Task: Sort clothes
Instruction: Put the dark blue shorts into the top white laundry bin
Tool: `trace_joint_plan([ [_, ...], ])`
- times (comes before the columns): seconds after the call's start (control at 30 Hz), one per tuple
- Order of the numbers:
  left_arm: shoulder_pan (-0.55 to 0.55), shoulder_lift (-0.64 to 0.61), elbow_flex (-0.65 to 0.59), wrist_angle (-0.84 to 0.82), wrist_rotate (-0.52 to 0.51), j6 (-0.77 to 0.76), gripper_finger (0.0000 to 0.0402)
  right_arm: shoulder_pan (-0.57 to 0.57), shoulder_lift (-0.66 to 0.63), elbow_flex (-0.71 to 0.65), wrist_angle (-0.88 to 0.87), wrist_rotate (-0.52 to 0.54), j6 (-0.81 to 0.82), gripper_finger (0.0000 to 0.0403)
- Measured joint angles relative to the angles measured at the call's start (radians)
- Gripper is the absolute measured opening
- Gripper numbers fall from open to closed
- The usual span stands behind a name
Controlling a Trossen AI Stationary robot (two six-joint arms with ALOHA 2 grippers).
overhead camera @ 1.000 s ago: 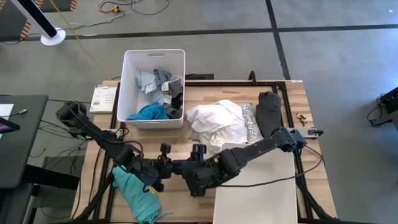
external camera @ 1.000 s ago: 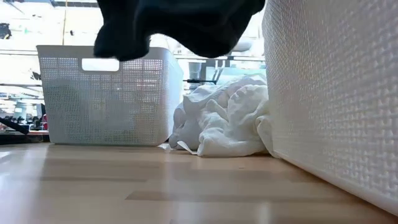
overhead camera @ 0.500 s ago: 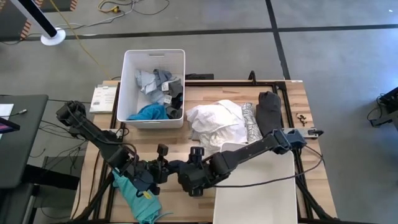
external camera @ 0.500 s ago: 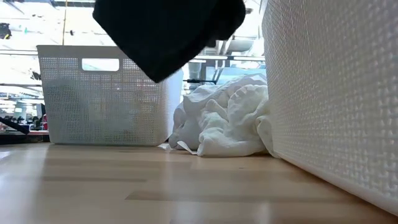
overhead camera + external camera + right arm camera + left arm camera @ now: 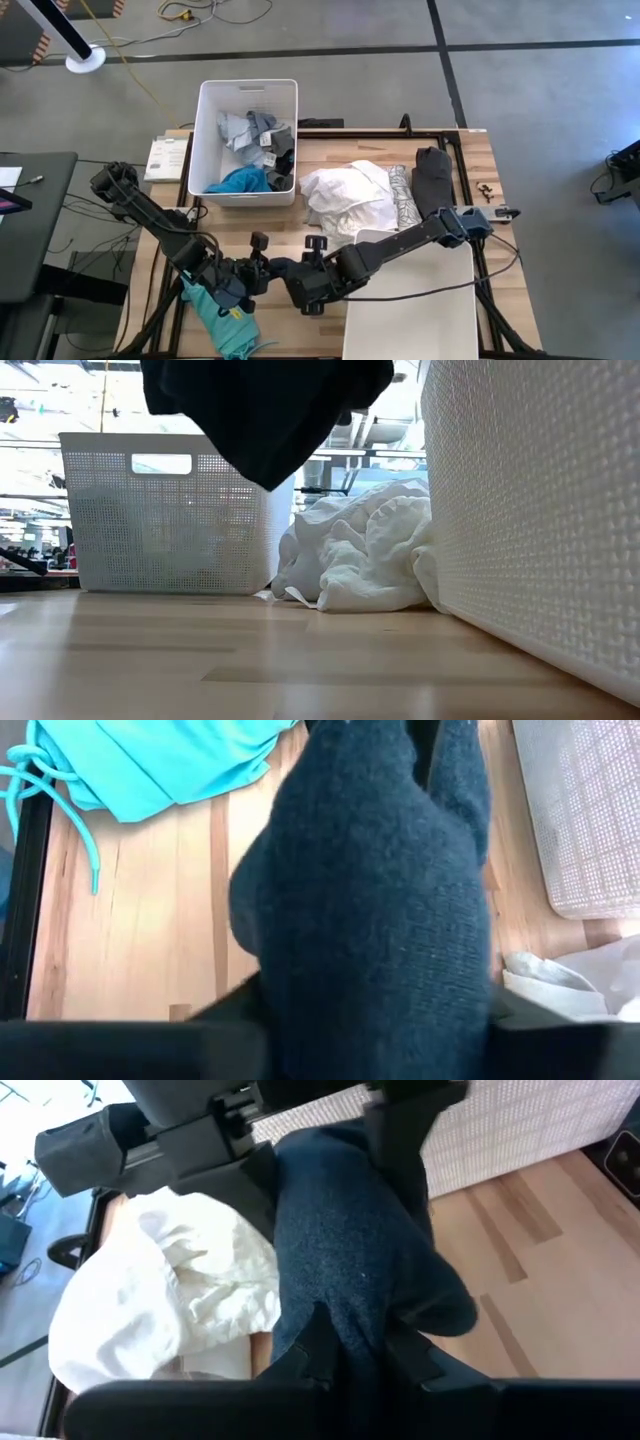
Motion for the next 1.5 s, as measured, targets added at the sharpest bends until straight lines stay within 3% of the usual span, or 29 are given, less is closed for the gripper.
trace_joint_plan([
  [0.2, -0.002, 0.0, 0.0, -0.019, 0.001, -0.004, 0.0059, 0.0, 0.0, 0.0, -0.005, 0.0, -0.01, 0.0036],
  [0.47, -0.048, -0.006, -0.001, -0.103, -0.078, -0.022, 0.0151, -0.003, -0.002, 0.0, -0.018, 0.002, -0.019, 0.0035],
  [0.6, -0.078, -0.043, -0.001, -0.171, -0.159, -0.093, 0.0209, -0.009, -0.011, 0.002, -0.026, 0.01, -0.032, 0.0035],
  [0.73, -0.106, -0.109, -0.001, -0.258, -0.208, -0.214, 0.0242, -0.02, -0.032, 0.002, 0.0, 0.028, -0.057, 0.0035],
  [1.2, -0.204, -0.284, -0.01, -0.772, -0.221, -0.758, 0.0249, -0.117, -0.109, 0.004, 0.226, 0.061, -0.185, 0.0035],
  [1.5, -0.249, -0.293, -0.111, -0.762, -0.219, -0.776, 0.0249, -0.22, -0.142, 0.004, 0.384, 0.059, -0.295, 0.0038],
])
